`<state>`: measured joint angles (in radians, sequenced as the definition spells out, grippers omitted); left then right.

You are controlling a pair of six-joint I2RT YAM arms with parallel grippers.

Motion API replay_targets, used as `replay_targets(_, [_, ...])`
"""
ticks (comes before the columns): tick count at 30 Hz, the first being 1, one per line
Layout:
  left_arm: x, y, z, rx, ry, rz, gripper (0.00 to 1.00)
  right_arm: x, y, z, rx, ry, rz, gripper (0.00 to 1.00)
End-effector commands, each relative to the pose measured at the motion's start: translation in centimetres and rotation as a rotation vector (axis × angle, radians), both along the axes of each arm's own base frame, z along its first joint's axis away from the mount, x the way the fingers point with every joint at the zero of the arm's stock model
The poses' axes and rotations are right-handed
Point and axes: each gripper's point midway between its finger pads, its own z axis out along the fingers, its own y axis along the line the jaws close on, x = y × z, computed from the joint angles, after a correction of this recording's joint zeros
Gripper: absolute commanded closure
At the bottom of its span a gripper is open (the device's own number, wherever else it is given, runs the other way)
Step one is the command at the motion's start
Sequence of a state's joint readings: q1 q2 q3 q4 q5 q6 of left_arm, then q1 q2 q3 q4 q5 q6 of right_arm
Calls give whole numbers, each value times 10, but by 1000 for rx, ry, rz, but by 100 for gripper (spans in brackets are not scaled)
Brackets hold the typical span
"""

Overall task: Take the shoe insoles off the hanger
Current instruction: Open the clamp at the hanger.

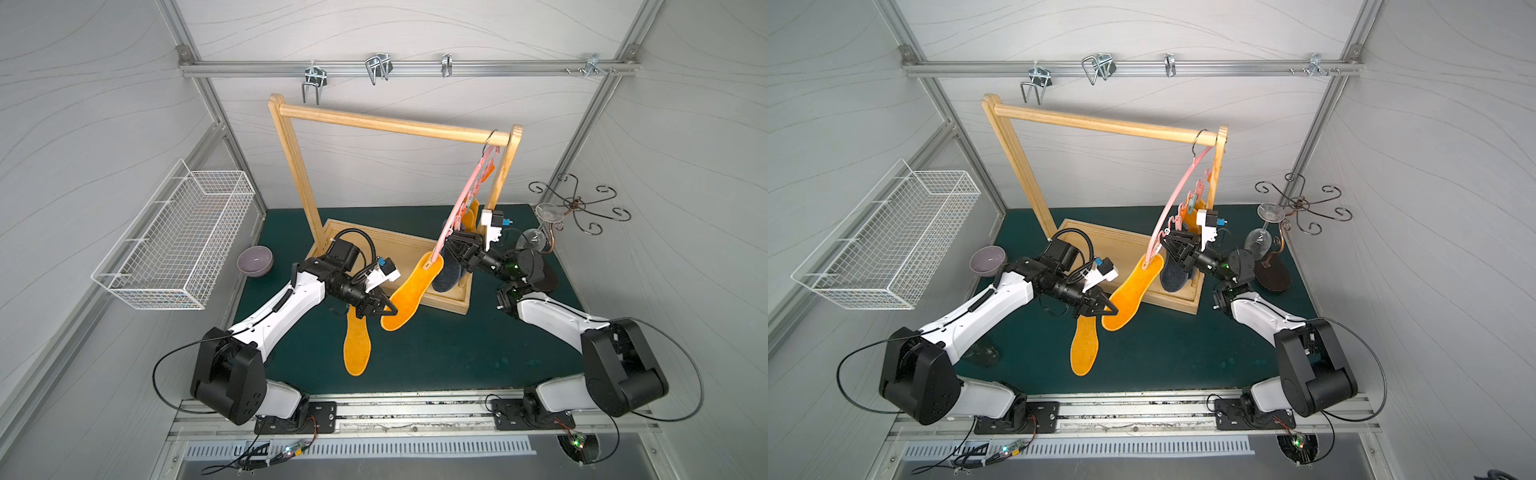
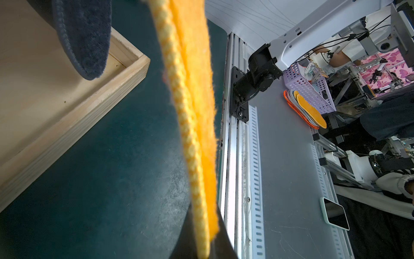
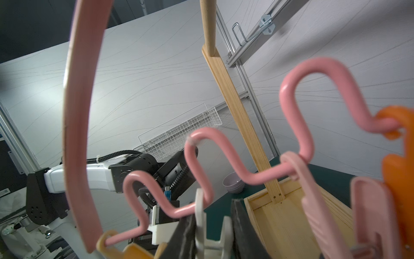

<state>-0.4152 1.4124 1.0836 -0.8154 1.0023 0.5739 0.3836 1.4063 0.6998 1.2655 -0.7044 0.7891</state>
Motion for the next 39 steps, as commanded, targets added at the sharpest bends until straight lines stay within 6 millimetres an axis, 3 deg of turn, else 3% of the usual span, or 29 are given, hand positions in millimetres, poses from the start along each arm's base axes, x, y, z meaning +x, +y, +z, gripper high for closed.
replay_targets(1, [-4, 4, 2, 4, -32, -13, 100, 1, -5, 3, 29, 5, -24, 56])
replay_targets(9, [3, 20, -2, 15, -16, 40, 100, -10, -11, -5, 28, 27, -30, 34])
replay_targets(15, [2, 37, -4, 35, -19, 76, 100, -25, -10, -28, 1, 62, -12, 32])
replay_targets(23, [-1, 47, 5, 25, -31, 109, 100, -58, 8, -60, -48, 74, 39, 29])
replay_targets(30, [-2, 49, 12, 4, -35, 118, 100, -88, 44, -84, -92, 57, 72, 29])
replay_targets(39, [-8, 52, 23, -30, -45, 121, 100, -101, 92, -98, -110, 56, -5, 30])
